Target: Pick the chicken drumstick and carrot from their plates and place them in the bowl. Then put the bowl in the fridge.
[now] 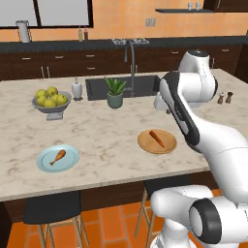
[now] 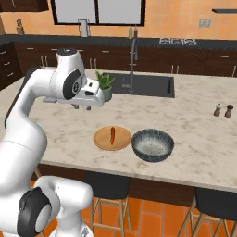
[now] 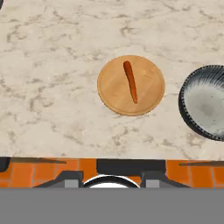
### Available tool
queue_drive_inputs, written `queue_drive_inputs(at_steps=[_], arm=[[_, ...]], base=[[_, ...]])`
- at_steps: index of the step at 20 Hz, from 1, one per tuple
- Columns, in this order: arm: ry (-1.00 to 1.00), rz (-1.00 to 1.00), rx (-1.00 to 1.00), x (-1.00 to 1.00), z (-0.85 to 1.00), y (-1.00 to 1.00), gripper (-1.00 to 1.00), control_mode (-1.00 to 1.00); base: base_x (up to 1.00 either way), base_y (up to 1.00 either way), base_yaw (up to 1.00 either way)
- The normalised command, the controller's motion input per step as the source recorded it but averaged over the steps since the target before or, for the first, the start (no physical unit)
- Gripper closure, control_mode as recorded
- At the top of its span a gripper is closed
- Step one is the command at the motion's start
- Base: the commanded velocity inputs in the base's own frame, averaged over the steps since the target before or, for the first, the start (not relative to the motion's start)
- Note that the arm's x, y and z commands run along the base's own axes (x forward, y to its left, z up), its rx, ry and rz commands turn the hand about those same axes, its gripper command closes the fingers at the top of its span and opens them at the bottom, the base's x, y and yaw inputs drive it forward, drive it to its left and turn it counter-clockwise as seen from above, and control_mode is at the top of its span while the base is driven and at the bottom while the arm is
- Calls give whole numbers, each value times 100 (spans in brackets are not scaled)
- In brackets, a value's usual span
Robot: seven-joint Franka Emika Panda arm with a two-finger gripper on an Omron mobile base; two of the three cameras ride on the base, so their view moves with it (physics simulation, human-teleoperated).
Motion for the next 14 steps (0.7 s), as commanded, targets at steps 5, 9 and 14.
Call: queue_drive_inputs(at_steps=[5,9,14], arm=[[3,1,-2,66,-73,-61,-100,-100],[8,6,0,100,-100,-27,-100,-100],[18,3,-1,94,-100,0,-100,-100]], base=[[0,0,0],[0,0,0],[0,0,0]])
